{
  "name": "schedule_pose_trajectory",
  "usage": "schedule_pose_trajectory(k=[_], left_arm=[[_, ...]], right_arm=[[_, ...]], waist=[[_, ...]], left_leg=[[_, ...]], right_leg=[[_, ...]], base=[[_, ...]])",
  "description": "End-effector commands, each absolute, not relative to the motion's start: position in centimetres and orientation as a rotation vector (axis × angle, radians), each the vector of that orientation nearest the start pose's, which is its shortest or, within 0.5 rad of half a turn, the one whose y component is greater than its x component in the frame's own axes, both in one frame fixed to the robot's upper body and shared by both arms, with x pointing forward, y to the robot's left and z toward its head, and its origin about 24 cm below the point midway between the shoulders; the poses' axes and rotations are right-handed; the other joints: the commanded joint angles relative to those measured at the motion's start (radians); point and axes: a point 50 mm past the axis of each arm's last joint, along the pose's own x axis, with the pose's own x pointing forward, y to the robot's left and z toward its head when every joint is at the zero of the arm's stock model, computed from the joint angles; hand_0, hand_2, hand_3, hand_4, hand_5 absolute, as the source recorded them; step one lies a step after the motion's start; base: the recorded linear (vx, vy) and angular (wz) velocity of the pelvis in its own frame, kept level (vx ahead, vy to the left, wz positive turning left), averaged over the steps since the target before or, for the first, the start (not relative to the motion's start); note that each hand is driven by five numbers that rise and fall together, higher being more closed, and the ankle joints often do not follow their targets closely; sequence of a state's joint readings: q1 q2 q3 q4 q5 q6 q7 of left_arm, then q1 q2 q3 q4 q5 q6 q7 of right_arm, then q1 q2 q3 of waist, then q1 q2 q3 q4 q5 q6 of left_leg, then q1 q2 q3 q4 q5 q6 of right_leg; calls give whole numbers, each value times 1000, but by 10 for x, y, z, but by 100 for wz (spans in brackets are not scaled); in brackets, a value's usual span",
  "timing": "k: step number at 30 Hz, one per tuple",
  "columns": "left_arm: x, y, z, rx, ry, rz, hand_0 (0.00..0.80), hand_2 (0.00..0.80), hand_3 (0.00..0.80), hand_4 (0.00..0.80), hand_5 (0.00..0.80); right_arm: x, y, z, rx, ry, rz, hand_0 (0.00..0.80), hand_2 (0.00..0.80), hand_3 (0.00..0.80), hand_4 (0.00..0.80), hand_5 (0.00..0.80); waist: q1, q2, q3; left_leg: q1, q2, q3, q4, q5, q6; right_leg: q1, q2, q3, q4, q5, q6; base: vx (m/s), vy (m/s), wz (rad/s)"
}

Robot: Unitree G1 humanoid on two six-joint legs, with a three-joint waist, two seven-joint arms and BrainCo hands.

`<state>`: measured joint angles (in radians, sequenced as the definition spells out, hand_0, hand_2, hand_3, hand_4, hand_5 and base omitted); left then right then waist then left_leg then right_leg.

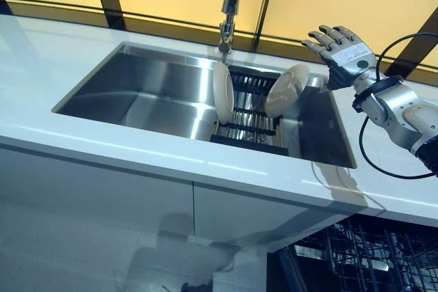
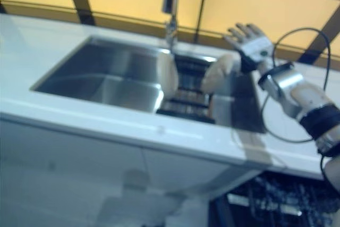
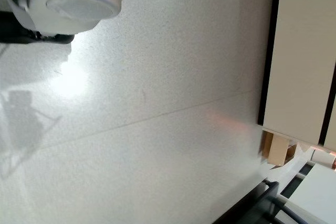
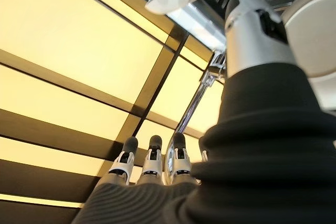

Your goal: Take plates into dishwasher

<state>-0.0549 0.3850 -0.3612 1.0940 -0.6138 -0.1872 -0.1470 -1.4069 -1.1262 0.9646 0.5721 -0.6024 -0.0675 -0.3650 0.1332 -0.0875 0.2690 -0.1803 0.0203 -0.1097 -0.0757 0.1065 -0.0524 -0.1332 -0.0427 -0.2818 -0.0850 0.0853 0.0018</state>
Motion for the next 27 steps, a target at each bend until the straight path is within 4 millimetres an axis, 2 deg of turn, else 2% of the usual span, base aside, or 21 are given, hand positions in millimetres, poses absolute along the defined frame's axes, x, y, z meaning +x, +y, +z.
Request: schedule_pose_trajectory(k=[1,5,9,19,27], left_arm=[[165,260,-117,-104,764,110,0,0,0,0,0],[162,265,-112,-237,689,153,0,0,0,0,0],[159,268,-111,-309,662,219,0,0,0,0,0],[159,271,-110,-344,654,254,0,0,0,0,0],[154,267,-114,-344,692,246,0,0,0,0,0]], right_arm=[[340,-245,390,-2110,-810,-545,0,0,0,0,0],[333,-254,398,-2214,-795,-649,0,0,0,0,0],[330,-261,396,-2261,-756,-658,0,0,0,0,0],[326,-269,395,-2236,-745,-687,0,0,0,0,0],[323,-267,405,-2182,-812,-733,0,0,0,0,0]], waist=[[14,-19,-3],[18,0,28],[20,9,40],[19,6,53],[23,12,45]], left_leg=[[-15,7,50,-12,-8,22],[-37,6,48,-12,0,18],[-46,4,47,-12,3,14],[-49,5,50,-12,3,12],[-42,-1,47,-12,0,12]], right_leg=[[-5,-68,39,-2,37,114],[-29,-72,39,-2,42,117],[-37,-75,34,-2,43,117],[-41,-74,29,-2,43,118],[-33,-77,23,-2,39,118]], base=[[-51,16,0],[-70,14,0],[-45,14,-1],[-8,-3,0],[0,0,0]])
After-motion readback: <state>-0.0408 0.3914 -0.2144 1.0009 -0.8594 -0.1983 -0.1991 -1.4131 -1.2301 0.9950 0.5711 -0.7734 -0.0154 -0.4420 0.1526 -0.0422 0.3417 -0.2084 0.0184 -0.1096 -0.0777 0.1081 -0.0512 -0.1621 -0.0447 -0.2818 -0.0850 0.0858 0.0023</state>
